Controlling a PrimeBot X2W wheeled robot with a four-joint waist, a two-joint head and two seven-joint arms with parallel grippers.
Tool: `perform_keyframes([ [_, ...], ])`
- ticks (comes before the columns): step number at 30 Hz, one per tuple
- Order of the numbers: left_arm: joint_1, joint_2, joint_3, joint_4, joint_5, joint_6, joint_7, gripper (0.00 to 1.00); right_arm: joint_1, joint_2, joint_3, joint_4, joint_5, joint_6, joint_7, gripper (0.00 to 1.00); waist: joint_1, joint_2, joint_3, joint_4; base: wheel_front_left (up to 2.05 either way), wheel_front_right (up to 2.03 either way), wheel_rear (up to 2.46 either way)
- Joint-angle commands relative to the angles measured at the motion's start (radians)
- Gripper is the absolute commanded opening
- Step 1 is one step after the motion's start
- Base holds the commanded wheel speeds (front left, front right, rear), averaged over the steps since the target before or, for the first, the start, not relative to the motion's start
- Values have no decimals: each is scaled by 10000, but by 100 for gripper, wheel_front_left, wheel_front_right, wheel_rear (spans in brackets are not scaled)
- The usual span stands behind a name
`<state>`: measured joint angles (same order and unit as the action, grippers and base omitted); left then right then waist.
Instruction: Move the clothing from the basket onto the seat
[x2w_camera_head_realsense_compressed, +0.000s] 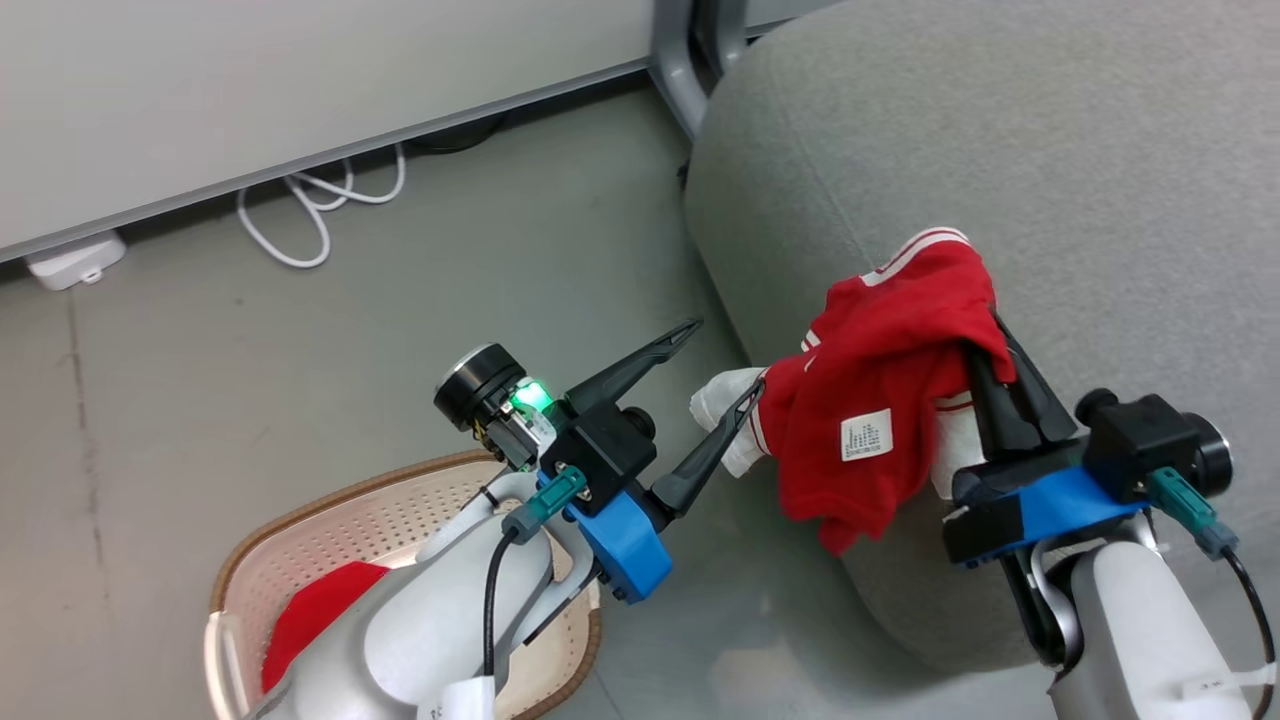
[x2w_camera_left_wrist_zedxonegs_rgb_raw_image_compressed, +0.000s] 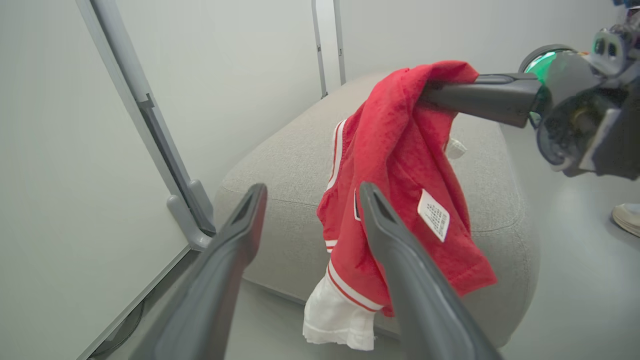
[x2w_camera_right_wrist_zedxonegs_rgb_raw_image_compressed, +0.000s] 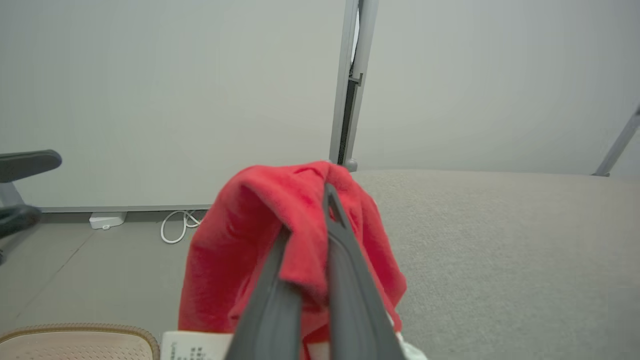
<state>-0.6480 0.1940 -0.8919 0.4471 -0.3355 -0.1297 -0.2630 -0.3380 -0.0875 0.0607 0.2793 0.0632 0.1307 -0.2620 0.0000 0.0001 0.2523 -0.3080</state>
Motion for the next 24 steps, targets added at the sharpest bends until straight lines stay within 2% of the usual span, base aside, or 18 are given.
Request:
perform_keyframes([
  [1, 75, 70, -22, -56, 38, -11, -27, 100, 157, 38, -108, -123, -27, 1, -45, 0, 0, -1, 60, -303, 0, 0, 0],
  [14, -113, 154, -28, -135, 59, -12, -27, 100, 713, 107, -623, -544, -91, 1, -45, 0, 0, -1, 81, -724, 0, 0, 0],
  [20, -292, 227, 100, -208, 111, -13, -27, 100, 44, 73, -640, -869, -188, 1, -45, 0, 0, -1, 392, -637, 0, 0, 0],
  [24, -565, 390, 241, -282, 205, -13, -27, 100, -1020, -3, -900, -1087, -149, 1, -45, 0, 0, -1, 953, -550, 0, 0, 0],
])
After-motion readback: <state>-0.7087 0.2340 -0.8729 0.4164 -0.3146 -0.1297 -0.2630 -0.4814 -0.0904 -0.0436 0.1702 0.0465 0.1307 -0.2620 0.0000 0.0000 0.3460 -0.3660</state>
